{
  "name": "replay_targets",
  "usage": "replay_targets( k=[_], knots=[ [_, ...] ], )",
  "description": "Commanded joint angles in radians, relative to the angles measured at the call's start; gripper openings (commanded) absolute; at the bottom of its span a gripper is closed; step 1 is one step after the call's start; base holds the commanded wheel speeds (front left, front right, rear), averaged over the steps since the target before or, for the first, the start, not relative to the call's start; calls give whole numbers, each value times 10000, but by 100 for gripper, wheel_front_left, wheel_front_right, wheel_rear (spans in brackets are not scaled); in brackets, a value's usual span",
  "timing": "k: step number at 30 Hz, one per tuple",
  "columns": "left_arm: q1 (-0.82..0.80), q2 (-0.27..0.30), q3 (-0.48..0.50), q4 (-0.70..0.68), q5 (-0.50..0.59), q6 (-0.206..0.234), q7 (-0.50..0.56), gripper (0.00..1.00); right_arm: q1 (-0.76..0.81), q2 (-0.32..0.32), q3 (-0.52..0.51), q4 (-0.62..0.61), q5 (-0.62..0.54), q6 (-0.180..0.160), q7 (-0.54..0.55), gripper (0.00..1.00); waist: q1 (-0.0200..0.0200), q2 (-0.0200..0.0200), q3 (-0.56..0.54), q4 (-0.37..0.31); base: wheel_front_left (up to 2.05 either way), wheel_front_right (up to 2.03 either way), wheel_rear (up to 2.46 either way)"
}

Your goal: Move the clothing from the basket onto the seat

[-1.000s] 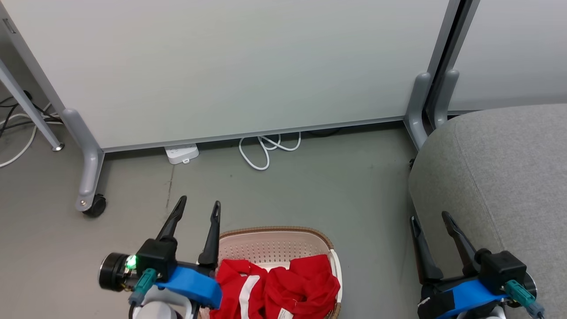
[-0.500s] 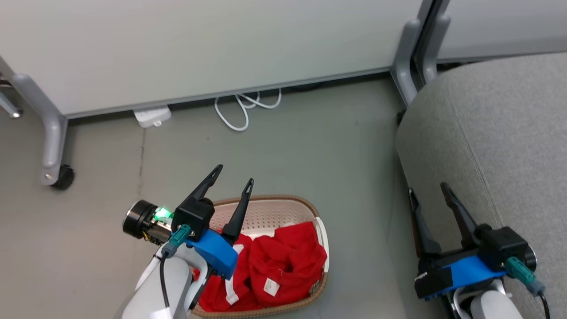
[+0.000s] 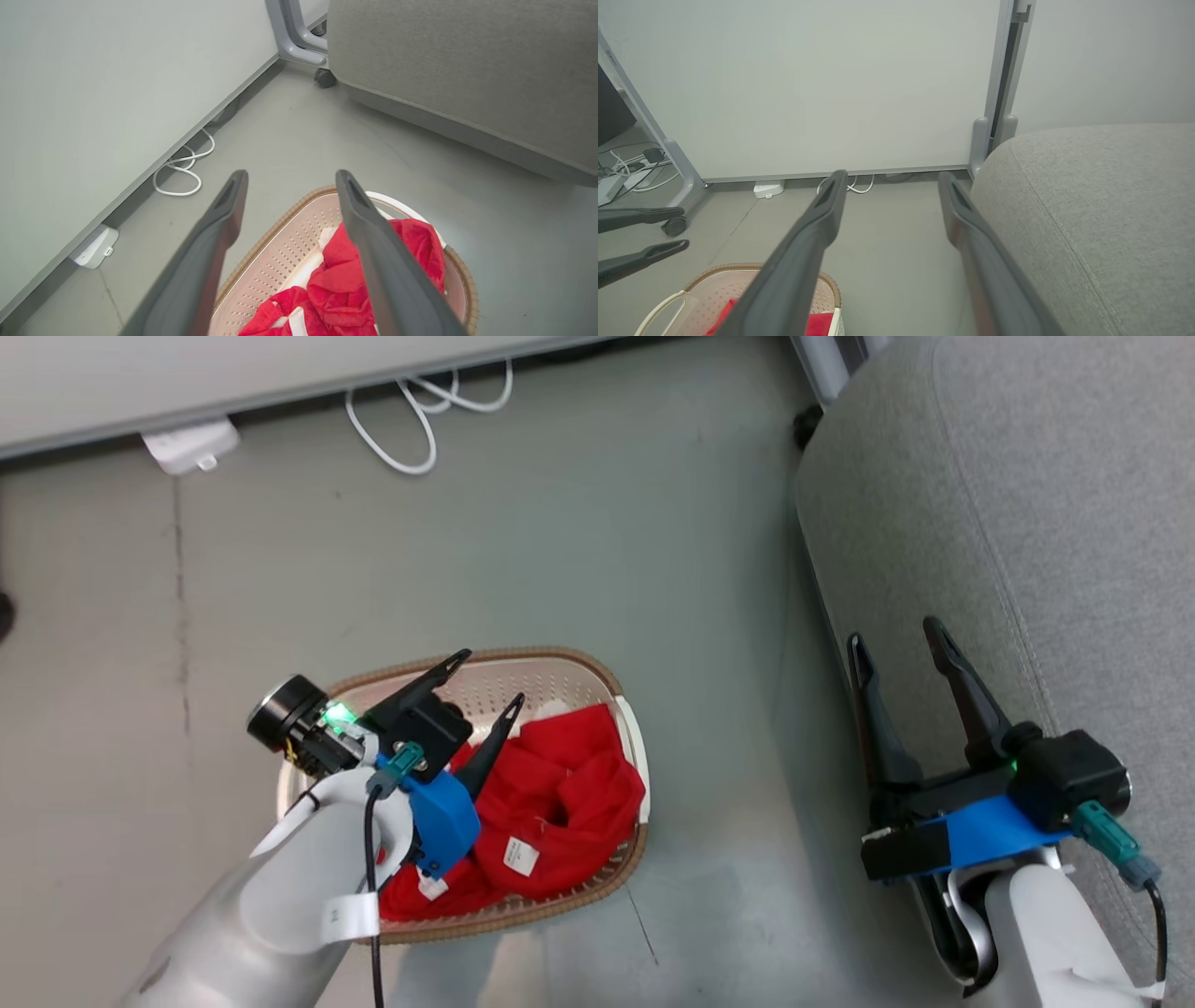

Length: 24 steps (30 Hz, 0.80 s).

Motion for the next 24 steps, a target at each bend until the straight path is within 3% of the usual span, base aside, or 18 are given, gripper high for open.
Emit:
replay_targets(
  k=[1, 13, 19, 24],
  knots=[
    [-236, 56, -82, 48, -41, -8, -28, 100, -190, -31, 15, -47, -45, 4, -36, 100, -2, 0, 471, -224, 0, 0, 0],
    [-1969, 377, -3877, 1559, -1554, -8, -28, 100, -1076, -31, 166, -320, -116, 4, -36, 100, -2, 0, 2145, -495, 0, 0, 0],
    [-2422, 339, -4482, 2139, -1689, -9, 176, 100, -1538, -31, 335, -475, -97, 4, -36, 100, -2, 0, 2974, -653, 0, 0, 0],
    [-2356, 448, -4532, 2250, -973, -9, 640, 100, -1912, -31, 471, -604, -120, 4, -36, 100, -2, 0, 3592, -825, 0, 0, 0]
  ],
)
